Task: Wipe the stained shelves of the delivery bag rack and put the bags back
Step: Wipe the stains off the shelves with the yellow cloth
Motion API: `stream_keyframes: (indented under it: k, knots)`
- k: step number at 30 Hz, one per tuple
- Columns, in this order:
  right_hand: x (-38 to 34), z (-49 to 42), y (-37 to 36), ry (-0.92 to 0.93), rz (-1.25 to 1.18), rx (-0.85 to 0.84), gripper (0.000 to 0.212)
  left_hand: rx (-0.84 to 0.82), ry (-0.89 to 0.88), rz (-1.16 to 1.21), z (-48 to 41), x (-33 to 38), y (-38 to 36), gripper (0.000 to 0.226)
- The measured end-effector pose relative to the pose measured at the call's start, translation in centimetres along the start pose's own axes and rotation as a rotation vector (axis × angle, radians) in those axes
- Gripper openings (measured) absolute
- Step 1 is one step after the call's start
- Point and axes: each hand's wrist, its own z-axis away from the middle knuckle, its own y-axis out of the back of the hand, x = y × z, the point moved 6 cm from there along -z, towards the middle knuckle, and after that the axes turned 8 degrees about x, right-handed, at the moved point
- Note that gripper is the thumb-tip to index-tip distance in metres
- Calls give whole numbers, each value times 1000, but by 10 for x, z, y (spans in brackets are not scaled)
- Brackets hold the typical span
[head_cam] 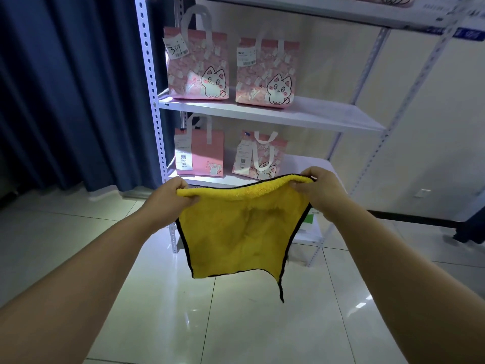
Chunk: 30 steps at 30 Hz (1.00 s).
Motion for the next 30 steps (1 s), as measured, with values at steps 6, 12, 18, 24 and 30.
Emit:
stream_keyframes:
  k: [6, 12, 18, 24, 30]
  knots:
    - [-29, 19, -13, 238, 138, -266, 17, 75, -51, -163, -2, 5, 7, 26]
    - [-42, 34, -24, 284, 212, -493, 21, 88, -57, -342, -3, -2, 13, 40]
    - [-46, 42, -25, 349, 171, -512, 28, 103, 70, 33, -4, -5, 11, 8]
    - [-66, 53, -31, 440, 127, -463, 23, 245, -37, 52, -1, 24, 16, 30]
    - [-87, 53, -33, 537, 194, -308, 30, -35, -136, 239, -1, 58, 6, 43]
